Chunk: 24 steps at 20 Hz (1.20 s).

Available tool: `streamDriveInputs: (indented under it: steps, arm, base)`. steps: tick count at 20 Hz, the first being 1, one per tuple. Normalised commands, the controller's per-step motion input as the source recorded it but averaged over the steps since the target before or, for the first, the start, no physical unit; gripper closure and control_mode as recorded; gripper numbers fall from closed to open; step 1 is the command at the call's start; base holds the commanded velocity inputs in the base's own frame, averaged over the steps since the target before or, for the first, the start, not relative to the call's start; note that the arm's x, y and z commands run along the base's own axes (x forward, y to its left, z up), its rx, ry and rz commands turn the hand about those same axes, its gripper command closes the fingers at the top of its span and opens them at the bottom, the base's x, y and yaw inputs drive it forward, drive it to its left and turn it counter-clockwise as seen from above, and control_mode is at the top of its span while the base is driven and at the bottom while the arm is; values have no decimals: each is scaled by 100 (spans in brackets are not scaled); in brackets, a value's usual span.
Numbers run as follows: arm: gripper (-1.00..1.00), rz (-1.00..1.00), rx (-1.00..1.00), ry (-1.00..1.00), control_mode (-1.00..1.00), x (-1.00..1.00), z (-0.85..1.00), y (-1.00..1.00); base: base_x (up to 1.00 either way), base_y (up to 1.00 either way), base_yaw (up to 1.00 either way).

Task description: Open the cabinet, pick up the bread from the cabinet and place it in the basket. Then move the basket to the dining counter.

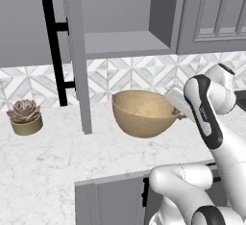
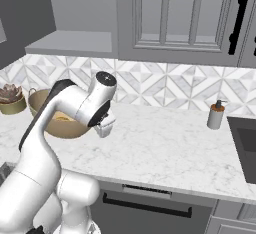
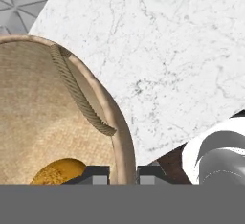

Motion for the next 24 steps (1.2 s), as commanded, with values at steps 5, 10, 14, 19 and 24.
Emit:
streamDriveInputs:
  steps: [5,10,14,19,24]
  arm:
    - [100,-4,-8,-10,-100,-49,33,-57]
    - [100,-3,-1,-1,-100,-15,6,-11]
    - [100,0,0,0,-100,0,0,0]
    - [100,0,0,0,-100,-5,0,-1]
    - [100,0,0,0,100,-7,0,-7]
  base:
    - [0,0,0]
    - [0,0,0]
    - [0,0,0]
    - [0,0,0]
    - [-71,-44,-8]
